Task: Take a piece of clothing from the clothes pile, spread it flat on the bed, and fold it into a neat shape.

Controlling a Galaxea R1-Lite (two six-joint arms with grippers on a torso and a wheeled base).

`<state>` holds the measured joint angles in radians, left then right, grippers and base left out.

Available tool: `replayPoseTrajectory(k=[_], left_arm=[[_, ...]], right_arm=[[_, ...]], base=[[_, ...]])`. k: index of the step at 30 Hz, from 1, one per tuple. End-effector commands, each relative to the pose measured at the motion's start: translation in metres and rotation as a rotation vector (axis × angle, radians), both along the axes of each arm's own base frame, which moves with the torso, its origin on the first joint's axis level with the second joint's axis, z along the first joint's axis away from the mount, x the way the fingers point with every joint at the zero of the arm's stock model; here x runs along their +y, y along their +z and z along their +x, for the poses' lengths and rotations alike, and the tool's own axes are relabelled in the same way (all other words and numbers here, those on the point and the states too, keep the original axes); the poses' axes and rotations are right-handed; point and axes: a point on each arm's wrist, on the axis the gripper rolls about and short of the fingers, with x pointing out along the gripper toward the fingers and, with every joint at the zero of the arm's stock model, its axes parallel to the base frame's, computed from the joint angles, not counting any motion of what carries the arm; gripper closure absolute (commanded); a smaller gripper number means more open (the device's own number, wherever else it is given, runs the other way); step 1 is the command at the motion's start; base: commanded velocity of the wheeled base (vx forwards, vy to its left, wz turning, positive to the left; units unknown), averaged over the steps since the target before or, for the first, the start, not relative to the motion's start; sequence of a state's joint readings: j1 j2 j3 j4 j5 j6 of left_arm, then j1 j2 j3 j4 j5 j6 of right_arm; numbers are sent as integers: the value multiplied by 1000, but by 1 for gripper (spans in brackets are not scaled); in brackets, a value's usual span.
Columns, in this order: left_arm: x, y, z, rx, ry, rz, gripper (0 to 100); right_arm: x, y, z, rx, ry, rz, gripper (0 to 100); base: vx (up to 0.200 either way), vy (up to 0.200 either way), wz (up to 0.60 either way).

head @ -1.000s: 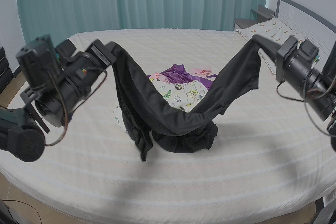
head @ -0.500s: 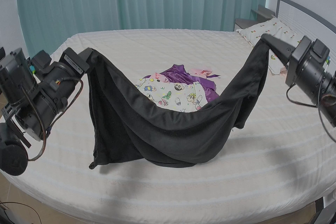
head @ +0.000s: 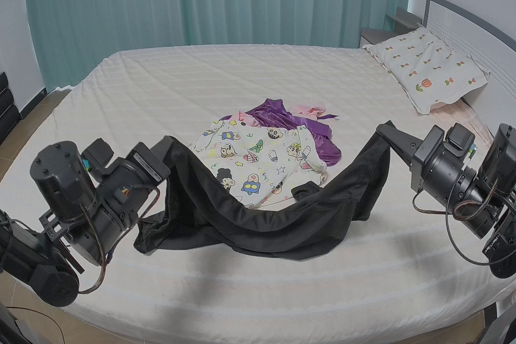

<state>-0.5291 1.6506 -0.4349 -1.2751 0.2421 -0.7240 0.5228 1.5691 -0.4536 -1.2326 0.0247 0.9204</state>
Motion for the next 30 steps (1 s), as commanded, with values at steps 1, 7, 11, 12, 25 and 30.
replayPoseTrajectory(k=[1,7,11,12,25,30], left_arm=[[-10,-29,0,98,-35,34,100],[-9,-37,-4,138,-39,20,100],[-9,-39,-5,146,-39,25,100],[-9,-39,-5,146,-39,22,100],[-11,-36,-8,137,-51,19,100],[-11,-36,-8,151,-57,-31,100]], right_arm=[[-2,-19,3,64,-3,-23,100],[-3,-21,2,70,-2,-27,100],[-3,-22,1,75,-2,-31,100],[-3,-22,0,74,-1,-31,100],[-6,-11,-7,32,4,-7,100],[-6,-9,-9,28,7,-5,100]], base=[[0,0,0],[-133,0,0],[-200,0,0],[-200,0,0],[-62,0,0],[0,0,0]])
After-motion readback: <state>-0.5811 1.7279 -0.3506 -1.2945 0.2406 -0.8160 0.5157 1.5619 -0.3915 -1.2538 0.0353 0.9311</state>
